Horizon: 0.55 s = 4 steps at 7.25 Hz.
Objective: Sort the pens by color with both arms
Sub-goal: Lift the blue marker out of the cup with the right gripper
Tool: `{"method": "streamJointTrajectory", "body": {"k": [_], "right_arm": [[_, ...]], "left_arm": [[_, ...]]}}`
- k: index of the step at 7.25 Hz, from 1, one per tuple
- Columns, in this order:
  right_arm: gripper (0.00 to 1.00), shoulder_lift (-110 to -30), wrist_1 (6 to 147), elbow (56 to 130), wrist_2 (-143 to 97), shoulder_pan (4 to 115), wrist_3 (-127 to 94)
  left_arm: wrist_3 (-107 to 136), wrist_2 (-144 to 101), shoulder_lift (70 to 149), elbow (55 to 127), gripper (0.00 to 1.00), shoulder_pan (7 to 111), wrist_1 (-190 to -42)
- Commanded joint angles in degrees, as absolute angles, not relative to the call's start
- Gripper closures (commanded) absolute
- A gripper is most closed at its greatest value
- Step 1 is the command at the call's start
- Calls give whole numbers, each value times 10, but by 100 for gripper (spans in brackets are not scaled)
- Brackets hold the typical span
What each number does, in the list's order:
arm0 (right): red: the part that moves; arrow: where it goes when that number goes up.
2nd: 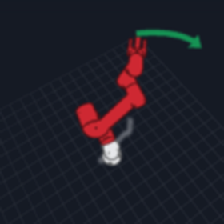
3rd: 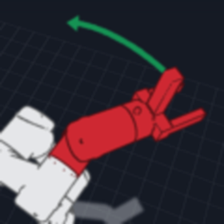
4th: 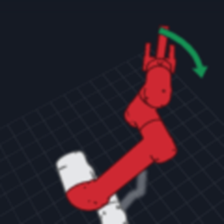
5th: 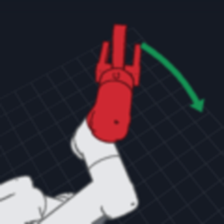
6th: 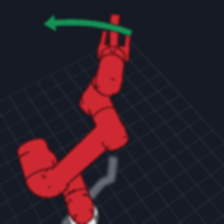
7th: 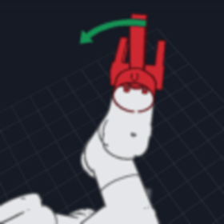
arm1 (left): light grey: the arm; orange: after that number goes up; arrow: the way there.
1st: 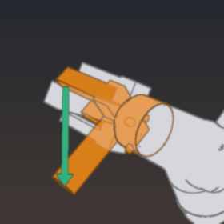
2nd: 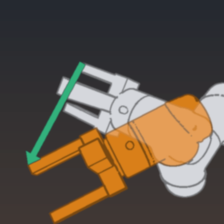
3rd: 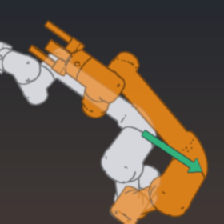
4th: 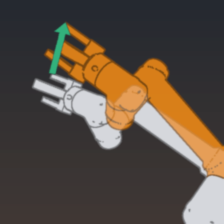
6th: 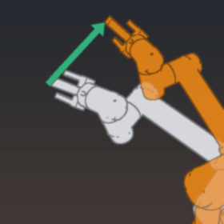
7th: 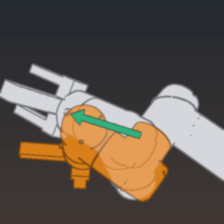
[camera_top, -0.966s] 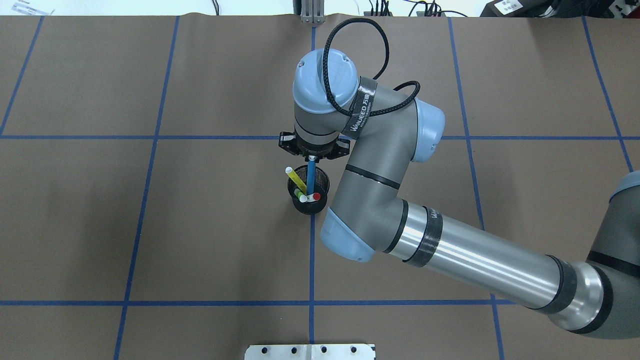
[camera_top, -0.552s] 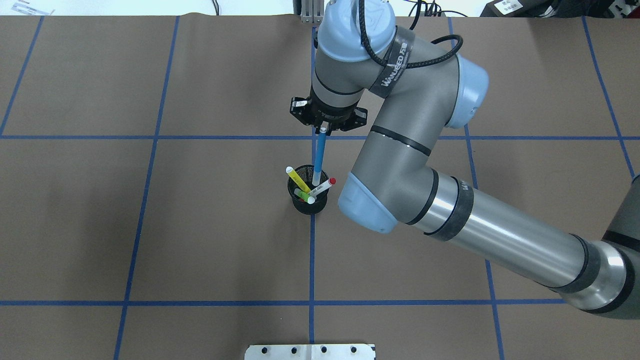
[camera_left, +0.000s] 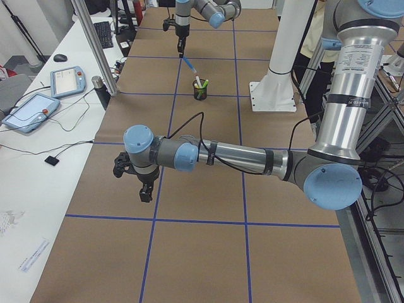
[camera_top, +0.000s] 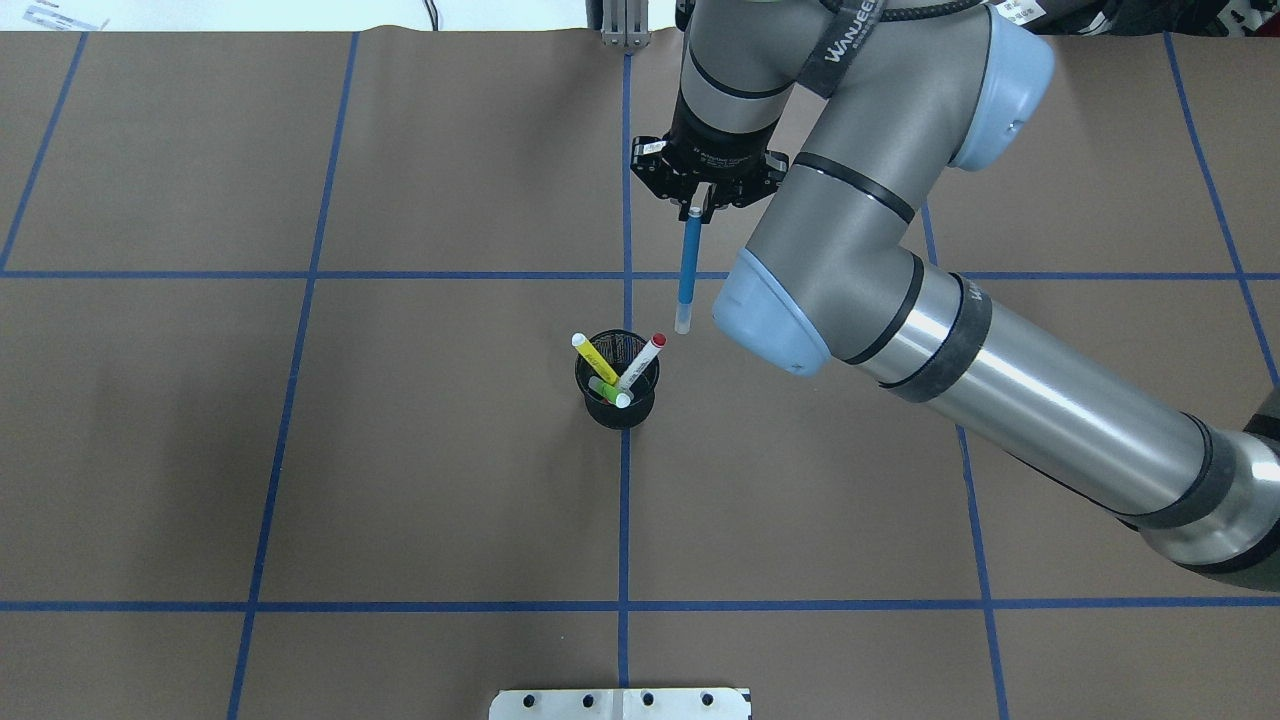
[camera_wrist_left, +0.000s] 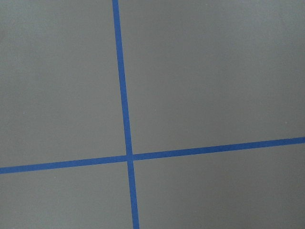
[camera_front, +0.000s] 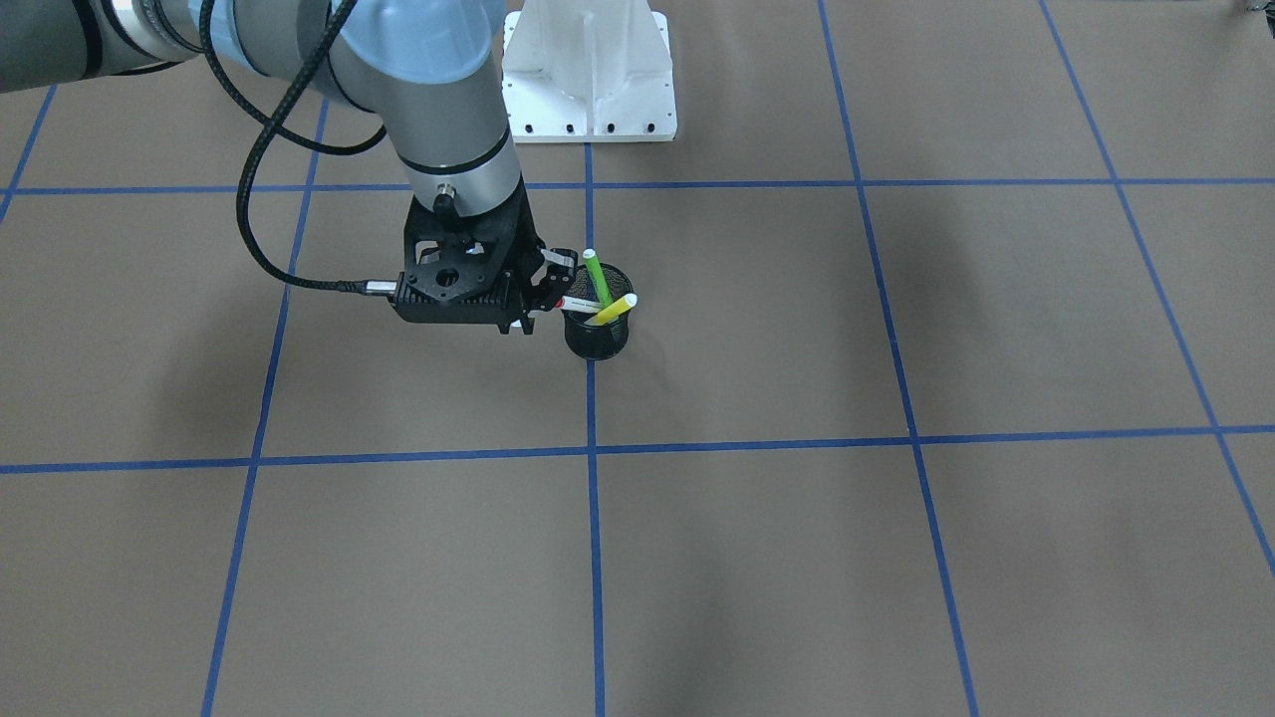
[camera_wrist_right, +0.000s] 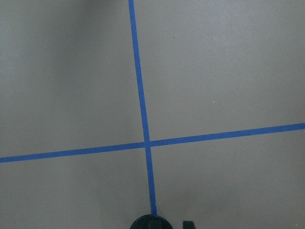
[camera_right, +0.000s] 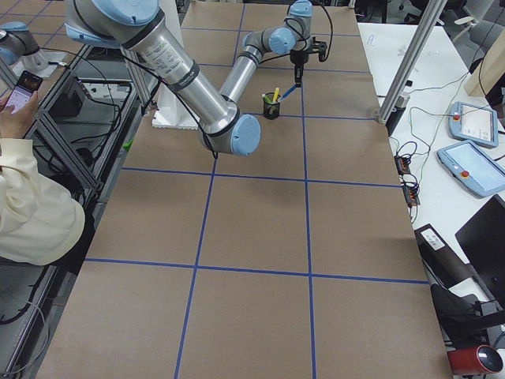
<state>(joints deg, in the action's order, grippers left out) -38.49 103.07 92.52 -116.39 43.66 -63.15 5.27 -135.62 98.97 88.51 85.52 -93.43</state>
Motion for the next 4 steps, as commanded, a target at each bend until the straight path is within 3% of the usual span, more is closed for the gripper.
{"method": "streamJointTrajectory", "body": {"k": [1,4], "right_arm": [[100,-359,1034,827,-1191,439,-587],[100,-357,1014,755,-1221,428,-578]], "left_arm": [[53,-1356,989,886,2,855,-934],[53,-1356,987,886,2,855,-934]]}}
